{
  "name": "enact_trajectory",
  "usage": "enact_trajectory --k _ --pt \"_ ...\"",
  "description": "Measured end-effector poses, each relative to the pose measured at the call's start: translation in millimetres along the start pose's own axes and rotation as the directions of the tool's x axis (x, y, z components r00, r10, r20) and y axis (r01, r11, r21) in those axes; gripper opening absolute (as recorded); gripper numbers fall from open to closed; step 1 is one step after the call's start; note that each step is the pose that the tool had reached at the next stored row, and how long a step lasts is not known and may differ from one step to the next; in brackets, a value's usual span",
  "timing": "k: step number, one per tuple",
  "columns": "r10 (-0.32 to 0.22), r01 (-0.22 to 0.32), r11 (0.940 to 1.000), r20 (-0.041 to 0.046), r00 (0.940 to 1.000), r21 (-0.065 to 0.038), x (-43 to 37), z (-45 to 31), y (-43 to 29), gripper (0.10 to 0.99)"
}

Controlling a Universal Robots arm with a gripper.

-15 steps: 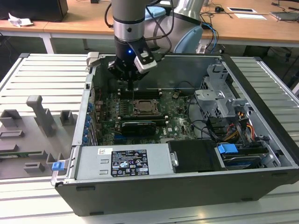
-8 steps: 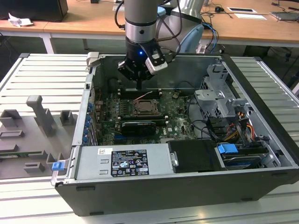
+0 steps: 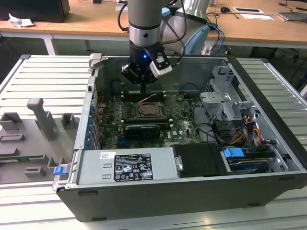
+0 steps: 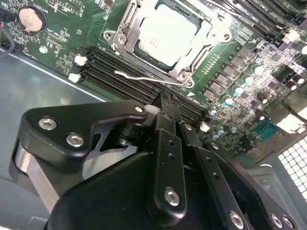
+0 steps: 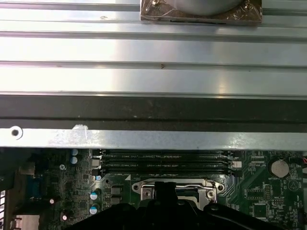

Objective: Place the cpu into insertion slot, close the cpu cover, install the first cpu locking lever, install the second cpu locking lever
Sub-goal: 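Install the first cpu locking lever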

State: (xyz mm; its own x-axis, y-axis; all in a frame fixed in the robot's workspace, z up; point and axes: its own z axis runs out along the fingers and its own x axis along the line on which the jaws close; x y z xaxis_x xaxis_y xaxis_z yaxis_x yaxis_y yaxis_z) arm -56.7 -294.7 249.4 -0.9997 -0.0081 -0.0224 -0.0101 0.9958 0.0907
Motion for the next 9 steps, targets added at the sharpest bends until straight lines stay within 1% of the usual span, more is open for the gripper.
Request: enact_trajectory --k 2,4,6,8,9 --pt "0.0 0.0 1.0 0.0002 1.0 0.0 -0.2 0.3 -0.2 0.106" --pt "-0.002 0.002 1.0 0.0004 1.0 0.0 -2.4 1.1 -0.3 0.106" --pt "-0.01 0.01 0.9999 0.01 0.9999 0.0 -2.8 2.3 -0.5 0.106" --pt "-0.017 0.018 0.9998 0.0148 0.9997 0.0 -3.1 3.6 -0.5 0.106" --pt "-0.019 0.019 0.9998 0.0158 0.9997 0.0 -3.1 4.2 -0.6 0.106"
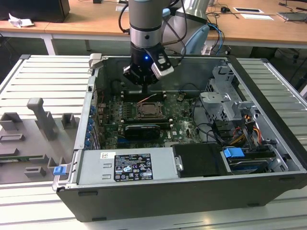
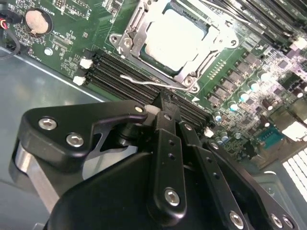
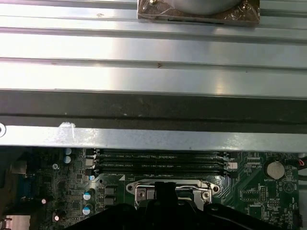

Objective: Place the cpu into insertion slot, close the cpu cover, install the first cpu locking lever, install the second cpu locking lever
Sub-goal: 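Install the first cpu locking lever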

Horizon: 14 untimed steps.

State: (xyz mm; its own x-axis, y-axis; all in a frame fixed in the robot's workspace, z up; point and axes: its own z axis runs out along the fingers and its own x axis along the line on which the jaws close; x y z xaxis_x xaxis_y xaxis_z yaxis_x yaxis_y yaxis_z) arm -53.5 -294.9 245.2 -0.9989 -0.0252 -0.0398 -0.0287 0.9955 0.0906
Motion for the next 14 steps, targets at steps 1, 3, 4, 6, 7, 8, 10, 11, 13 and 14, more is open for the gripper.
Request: enact_trajectory --k 1,3,4,6,7,8,10,11,13,14 --pt "0.0 0.0 1.0 0.0001 1.0 0.0 0.0 0.3 -0.1 0.106" --pt "0.0 0.0 1.0 0.0002 1.0 -0.002 0.1 0.9 -0.1 0.106" --pt "0.0 0.0 1.0 0.0002 1.0 -0.004 -0.2 1.2 -0.1 0.106" --pt "0.001 -0.001 1.0 0.0004 1.0 -0.008 -0.3 1.5 -0.1 0.106" --pt "0.001 -0.001 1.0 0.0004 1.0 -0.009 -0.4 1.6 -0.1 0.106" --pt "0.001 -0.001 1.0 0.0004 1.0 -0.009 -0.4 1.7 -0.2 0.106" --pt "0.001 -0.001 1.0 0.0004 1.0 -0.009 -0.4 2.4 -0.2 0.106" --pt "0.001 -0.001 1.0 0.0003 1.0 -0.009 -0.4 2.4 -0.3 0.106" --pt "0.001 -0.001 1.0 0.0005 1.0 -0.009 -0.4 2.8 -0.3 0.106" --pt "0.0 0.0 1.0 0.0005 1.0 -0.009 -0.7 3.0 -0.2 0.106"
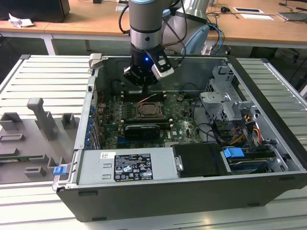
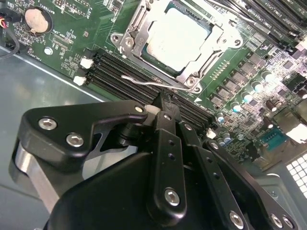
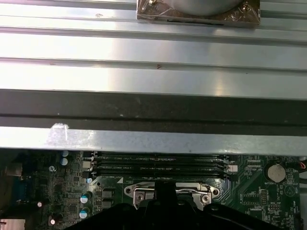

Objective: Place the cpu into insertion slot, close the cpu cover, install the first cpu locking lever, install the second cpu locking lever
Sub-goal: 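Install the first cpu locking lever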

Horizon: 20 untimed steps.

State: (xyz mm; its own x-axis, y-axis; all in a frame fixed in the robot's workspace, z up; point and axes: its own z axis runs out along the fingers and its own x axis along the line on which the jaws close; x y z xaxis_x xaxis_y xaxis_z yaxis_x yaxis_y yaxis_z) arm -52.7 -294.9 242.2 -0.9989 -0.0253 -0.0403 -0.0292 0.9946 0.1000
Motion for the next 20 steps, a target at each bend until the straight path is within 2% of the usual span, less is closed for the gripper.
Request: enact_trajectory --k 3,7,9,11,20 --pt "-0.006 0.006 1.0 -0.0006 1.0 -0.001 -2.0 1.8 0.2 0.106" --pt "-0.012 0.012 0.9999 -0.0013 0.9999 -0.001 -8.0 8.1 1.4 0.106" --pt "-0.043 0.043 0.9991 -0.0044 0.9991 -0.003 -8.8 11.7 1.9 0.106" --pt "-0.048 0.048 0.9988 -0.0048 0.9988 -0.003 -9.7 13.4 3.1 0.106" --pt "-0.047 0.047 0.9989 -0.0047 0.9989 -0.003 -16.7 16.1 4.6 0.106"
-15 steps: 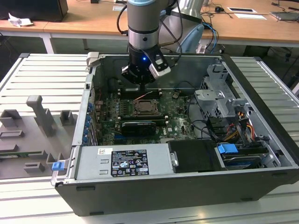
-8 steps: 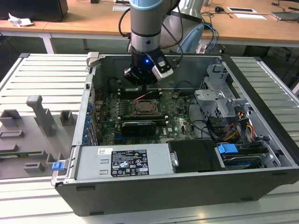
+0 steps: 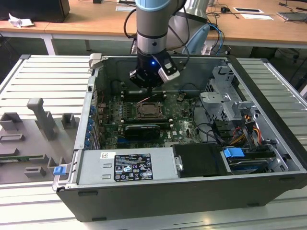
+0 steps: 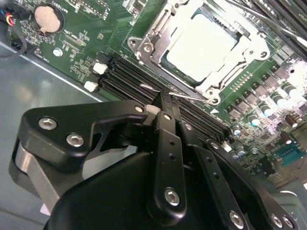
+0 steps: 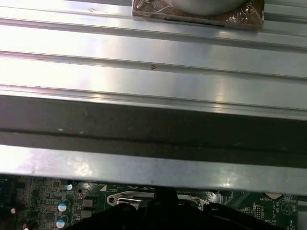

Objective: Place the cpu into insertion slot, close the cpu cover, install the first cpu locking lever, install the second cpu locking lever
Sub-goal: 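Install the first cpu locking lever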

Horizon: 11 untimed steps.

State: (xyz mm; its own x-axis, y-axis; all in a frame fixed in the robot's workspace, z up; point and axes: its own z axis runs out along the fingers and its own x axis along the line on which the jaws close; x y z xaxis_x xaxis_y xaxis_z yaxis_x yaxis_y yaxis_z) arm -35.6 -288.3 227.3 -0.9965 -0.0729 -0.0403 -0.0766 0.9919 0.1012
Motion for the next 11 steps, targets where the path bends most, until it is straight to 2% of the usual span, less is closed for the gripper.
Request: enact_trajectory --k 4,11 --pt "0.006 -0.006 1.0 0.0006 1.0 0.0 -4.6 1.6 -0.5 0.106" --pt "0.007 -0.007 1.0 0.0008 1.0 0.0 -11.3 12.6 -2.2 0.106"
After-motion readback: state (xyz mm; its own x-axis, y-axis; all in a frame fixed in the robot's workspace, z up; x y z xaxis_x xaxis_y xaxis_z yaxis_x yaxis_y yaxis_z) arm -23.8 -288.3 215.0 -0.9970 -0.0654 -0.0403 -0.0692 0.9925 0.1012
